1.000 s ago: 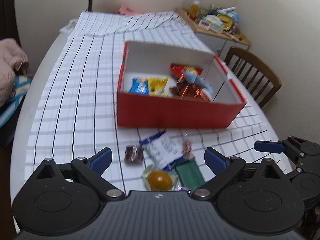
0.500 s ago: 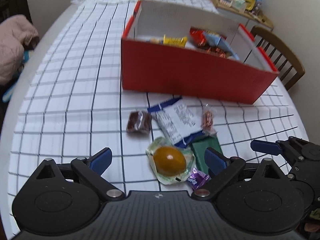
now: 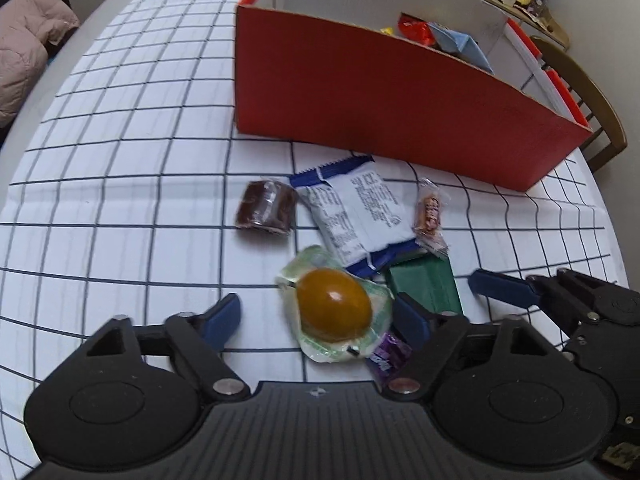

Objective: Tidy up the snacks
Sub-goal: 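Grasp the green bar with the right tool while the left tool grasps the yolk pastry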

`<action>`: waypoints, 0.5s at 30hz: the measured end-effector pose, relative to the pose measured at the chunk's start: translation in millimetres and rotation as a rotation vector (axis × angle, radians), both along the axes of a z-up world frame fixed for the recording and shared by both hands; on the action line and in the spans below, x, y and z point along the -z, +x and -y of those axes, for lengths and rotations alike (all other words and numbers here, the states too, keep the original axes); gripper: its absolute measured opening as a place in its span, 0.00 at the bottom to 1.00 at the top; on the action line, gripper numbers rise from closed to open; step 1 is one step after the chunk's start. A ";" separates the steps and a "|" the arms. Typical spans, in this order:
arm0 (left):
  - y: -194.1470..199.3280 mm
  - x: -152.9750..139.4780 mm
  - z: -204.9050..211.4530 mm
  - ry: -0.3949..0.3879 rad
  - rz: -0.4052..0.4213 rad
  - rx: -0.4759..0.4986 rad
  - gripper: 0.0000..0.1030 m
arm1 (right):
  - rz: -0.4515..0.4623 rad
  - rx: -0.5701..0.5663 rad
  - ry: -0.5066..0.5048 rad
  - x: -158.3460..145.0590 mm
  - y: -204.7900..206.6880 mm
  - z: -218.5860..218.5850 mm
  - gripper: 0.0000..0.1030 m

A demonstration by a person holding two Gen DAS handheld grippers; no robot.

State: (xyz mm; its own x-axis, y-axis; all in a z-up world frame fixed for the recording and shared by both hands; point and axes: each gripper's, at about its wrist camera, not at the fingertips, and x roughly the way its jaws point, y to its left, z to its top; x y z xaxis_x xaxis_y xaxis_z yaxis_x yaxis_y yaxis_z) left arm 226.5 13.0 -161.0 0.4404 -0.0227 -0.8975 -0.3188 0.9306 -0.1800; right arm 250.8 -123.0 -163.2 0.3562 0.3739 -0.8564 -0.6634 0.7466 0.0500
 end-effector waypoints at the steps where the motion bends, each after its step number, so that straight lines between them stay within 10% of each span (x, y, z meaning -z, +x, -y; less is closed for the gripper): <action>1: 1.0 1.9 1.3 -0.004 -0.006 0.006 0.73 | 0.013 -0.012 -0.012 0.6 -1.8 -1.1 0.63; 15: -2.6 1.1 11.3 0.035 0.011 0.022 0.49 | 0.050 0.000 -0.025 -2.2 -5.9 11.0 0.42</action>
State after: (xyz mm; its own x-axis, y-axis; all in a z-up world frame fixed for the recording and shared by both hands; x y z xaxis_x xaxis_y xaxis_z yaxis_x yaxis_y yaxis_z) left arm 223.9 1.7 -162.1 0.4499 -0.0016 -0.8931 -0.2965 0.9430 -0.1510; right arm 244.9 -134.0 -161.0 0.3988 0.3528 -0.8464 -0.6647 0.7471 -0.0018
